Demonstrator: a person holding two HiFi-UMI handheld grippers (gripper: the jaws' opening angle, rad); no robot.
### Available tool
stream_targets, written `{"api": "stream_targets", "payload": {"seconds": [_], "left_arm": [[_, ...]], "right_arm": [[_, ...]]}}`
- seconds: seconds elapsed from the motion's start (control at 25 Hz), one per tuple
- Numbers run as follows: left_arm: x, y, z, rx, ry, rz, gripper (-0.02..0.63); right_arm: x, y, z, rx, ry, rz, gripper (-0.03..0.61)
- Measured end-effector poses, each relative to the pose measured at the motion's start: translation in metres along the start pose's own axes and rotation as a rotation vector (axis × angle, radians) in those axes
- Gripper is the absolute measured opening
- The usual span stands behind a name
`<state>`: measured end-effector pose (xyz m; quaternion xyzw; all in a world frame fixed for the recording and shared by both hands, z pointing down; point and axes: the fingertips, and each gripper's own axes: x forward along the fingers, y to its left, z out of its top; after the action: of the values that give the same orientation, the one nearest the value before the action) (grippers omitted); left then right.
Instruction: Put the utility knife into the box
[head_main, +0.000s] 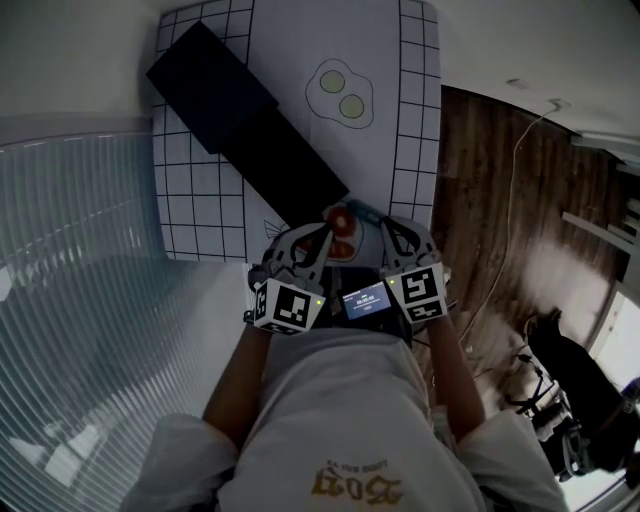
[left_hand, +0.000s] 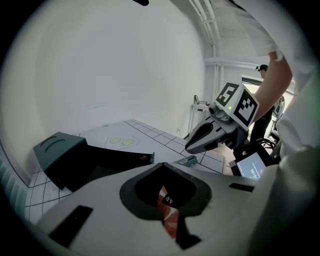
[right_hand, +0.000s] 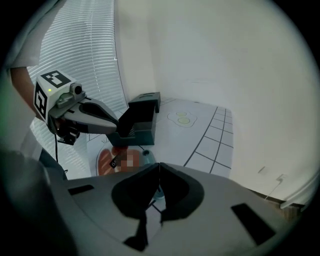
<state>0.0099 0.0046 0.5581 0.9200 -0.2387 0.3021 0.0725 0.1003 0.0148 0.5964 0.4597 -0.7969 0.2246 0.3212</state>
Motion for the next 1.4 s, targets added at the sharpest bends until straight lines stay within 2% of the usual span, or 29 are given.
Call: {"api": "stream_targets", "payload": {"seconds": [0.32, 0.48, 0.6, 0.72, 0.84, 1.04, 1.12, 1.4], "left_arm": [[0.008, -0.011, -0.009, -0.042, 0.023, -0.032, 0.006], [0.011, -0.011, -0.014, -0.088, 0.034, -0.033, 0.006], [0.013, -0.012, -0.017, -0.090, 0.048, -0.038, 0.006], [0.014, -0.008, -0.016, -0.132, 0.042, -0.028, 0.006], [0.016, -0.006, -0.014, -0.156, 0.039, -0.024, 0.006], [0.017, -0.005, -0.016, -0.158, 0.049, -0.023, 0.006], [0.017, -0.004, -0.018, -0.156, 0.053, -0.022, 0.006], [0.018, -0.001, -0.015, -0.163, 0.049, -0.019, 0.006]], "right_arm": [[0.004, 0.002, -0.009, -0.016, 0.019, 0.004, 0.009], [0.005, 0.002, -0.012, -0.026, 0.026, 0.010, 0.009], [0.007, 0.003, -0.015, -0.023, 0.035, 0.029, 0.015], [0.013, 0.009, -0.021, -0.003, 0.077, 0.088, 0.166], [0.017, 0.012, -0.028, -0.027, 0.117, 0.112, 0.199], [0.019, 0.009, -0.034, -0.084, 0.148, 0.091, 0.198], [0.019, 0.006, -0.034, -0.096, 0.160, 0.082, 0.167], [0.019, 0.003, -0.032, -0.096, 0.189, 0.113, 0.155]]}}
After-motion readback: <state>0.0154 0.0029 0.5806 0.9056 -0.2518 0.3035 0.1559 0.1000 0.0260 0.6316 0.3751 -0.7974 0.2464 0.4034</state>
